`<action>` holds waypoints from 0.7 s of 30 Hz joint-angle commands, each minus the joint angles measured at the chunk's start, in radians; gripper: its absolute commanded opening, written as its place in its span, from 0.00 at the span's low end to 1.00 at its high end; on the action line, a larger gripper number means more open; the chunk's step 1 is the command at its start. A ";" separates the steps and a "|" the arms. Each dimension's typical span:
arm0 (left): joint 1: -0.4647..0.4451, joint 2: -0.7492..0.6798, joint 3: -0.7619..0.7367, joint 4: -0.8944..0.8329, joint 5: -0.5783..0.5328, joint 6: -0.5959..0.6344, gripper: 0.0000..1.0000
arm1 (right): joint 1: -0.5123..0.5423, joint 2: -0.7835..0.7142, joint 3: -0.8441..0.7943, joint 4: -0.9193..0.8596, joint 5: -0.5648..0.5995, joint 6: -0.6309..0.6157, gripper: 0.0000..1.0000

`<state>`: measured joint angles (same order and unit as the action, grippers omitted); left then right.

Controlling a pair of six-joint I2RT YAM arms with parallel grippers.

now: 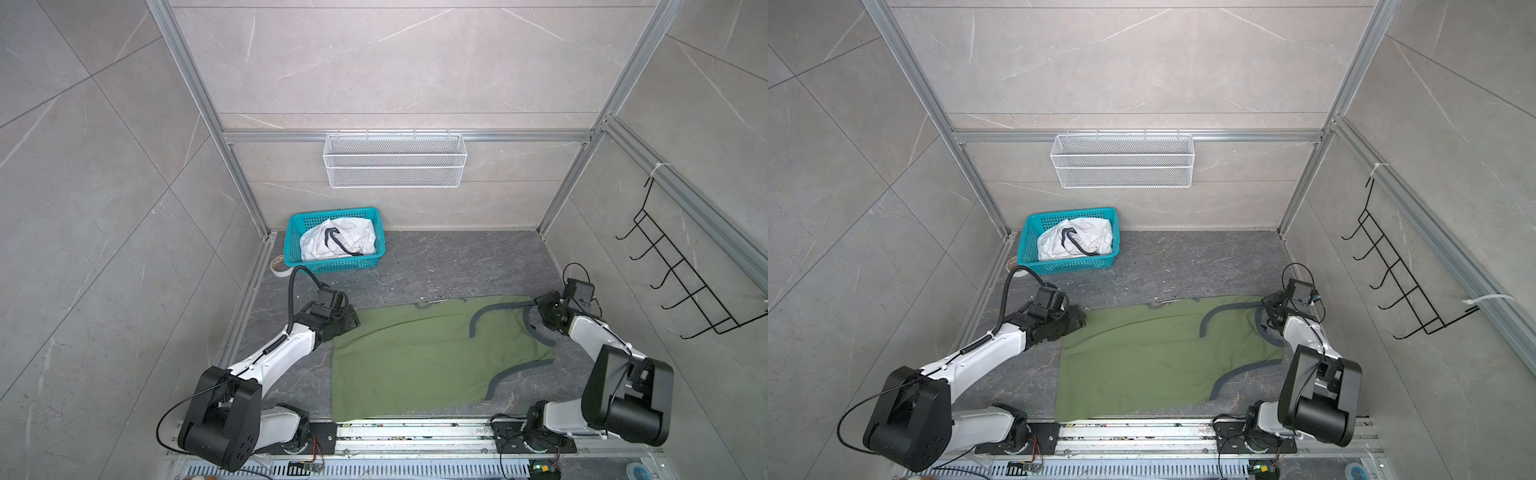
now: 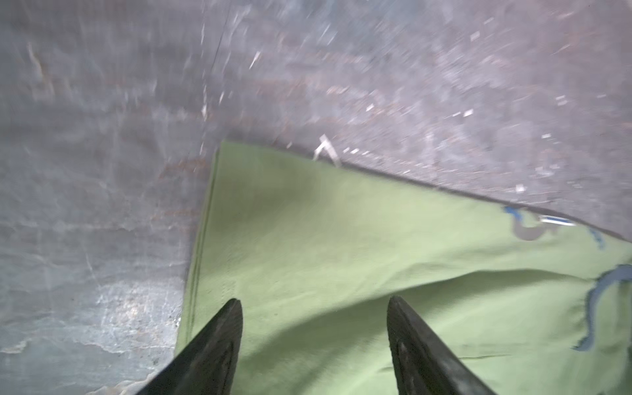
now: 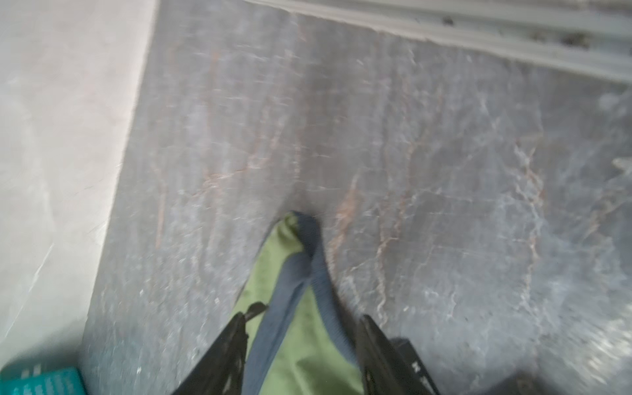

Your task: Fold and stack the tank tops

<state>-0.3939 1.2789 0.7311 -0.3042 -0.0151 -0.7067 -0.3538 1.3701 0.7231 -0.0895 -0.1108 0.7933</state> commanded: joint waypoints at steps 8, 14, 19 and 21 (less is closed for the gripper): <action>-0.110 0.164 0.119 -0.040 -0.009 0.028 0.70 | 0.370 -0.006 0.052 -0.119 -0.110 -0.170 0.58; -0.110 0.263 0.124 0.011 -0.024 0.015 0.69 | 0.557 0.182 0.107 -0.040 -0.265 -0.183 0.58; -0.110 0.336 0.136 0.038 -0.034 0.008 0.69 | 0.599 0.336 0.165 -0.065 -0.264 -0.198 0.58; -0.108 0.363 0.145 0.051 -0.039 0.011 0.69 | 0.598 0.373 0.182 -0.082 -0.235 -0.206 0.58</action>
<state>-0.5053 1.6062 0.8482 -0.2916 -0.0315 -0.6956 0.2474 1.7023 0.8688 -0.1390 -0.3611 0.6186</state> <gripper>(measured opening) 0.692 0.577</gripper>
